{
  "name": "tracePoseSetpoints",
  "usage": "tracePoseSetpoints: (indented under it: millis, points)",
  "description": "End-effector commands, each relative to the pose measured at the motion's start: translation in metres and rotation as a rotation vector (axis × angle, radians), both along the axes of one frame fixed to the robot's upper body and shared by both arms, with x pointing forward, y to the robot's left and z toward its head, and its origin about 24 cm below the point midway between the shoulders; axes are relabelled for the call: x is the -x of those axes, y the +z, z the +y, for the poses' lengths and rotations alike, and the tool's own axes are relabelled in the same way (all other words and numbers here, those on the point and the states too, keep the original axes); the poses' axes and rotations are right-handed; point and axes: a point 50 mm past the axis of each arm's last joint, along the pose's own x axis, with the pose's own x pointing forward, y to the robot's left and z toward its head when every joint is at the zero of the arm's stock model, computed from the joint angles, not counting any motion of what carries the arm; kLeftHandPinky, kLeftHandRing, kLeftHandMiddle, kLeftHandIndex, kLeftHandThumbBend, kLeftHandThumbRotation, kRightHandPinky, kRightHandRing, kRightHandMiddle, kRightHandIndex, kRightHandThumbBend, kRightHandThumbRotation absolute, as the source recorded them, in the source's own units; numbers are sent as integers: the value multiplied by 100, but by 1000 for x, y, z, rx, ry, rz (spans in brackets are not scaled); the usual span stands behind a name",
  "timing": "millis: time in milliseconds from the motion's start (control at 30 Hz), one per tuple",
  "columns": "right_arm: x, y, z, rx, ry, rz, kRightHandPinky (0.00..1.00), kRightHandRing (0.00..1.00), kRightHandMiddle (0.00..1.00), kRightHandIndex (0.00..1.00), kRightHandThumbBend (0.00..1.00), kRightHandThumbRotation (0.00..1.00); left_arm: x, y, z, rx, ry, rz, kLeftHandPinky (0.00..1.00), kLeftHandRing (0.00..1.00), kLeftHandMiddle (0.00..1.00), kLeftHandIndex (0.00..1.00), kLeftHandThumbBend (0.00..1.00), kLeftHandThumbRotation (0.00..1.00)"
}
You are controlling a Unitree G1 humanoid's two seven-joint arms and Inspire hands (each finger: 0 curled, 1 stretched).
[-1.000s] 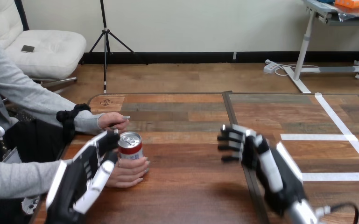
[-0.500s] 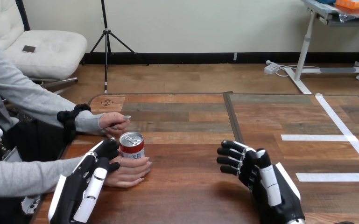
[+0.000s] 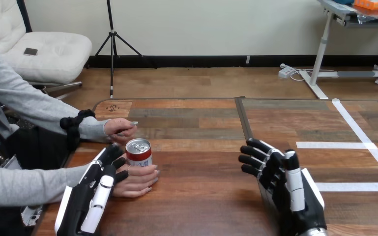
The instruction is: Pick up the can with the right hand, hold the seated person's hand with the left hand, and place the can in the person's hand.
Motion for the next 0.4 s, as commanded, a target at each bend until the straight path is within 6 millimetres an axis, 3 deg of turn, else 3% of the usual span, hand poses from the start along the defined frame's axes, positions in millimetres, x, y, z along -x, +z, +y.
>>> tracePoseSetpoints:
  millis: [0,367]
  points:
    - [-21,17,3,-14,-3,-71,79,79,79,79,83,96,-23,17,0,12,16,-91,91,92,91,91,37,79]
    - [-23,17,3,-24,11,-57,76,77,78,78,83,95,-26,19,0,-11,16,-95,90,90,90,90,39,79]
